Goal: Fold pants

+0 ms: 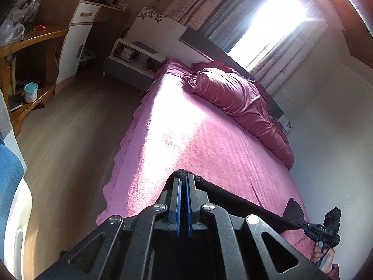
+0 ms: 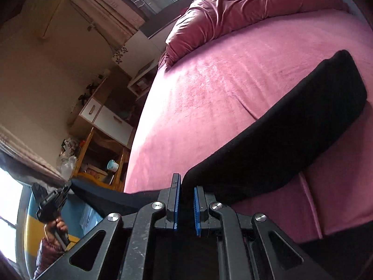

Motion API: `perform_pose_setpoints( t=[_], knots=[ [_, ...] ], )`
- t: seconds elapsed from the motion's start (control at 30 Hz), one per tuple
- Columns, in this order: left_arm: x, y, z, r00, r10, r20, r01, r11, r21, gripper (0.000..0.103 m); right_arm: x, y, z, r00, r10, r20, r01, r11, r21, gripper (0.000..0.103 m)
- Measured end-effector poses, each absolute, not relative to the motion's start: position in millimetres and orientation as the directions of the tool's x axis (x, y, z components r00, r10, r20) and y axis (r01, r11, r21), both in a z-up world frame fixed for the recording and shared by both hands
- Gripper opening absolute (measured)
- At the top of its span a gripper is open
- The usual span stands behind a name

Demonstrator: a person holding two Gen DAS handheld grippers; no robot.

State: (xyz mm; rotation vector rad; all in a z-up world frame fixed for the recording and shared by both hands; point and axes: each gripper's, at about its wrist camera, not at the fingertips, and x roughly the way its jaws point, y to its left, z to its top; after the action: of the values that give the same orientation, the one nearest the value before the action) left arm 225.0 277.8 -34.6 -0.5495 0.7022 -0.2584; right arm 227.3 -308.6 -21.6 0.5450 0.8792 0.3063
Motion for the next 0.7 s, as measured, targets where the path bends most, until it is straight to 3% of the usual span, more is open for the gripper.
perform_pose_setpoints(
  t=[0.23,0.7],
  knots=[
    [145.4,282.1,-54.2,0.722,-0.434,-0.540,0.052,0.812,-0.582,0.003,127.5,-301.5,-77.1,0.526,0.498,-0.690,-0.024,0.819,0.573,0.010],
    [37.0,296.9,-180.0,0.539,-0.425,-0.727,-0.245,0.747,-0.618,0.005,84.9,-271.4,-182.3,0.397,0.412,-0.820,0.046,0.884,0.466,0.007]
  ],
)
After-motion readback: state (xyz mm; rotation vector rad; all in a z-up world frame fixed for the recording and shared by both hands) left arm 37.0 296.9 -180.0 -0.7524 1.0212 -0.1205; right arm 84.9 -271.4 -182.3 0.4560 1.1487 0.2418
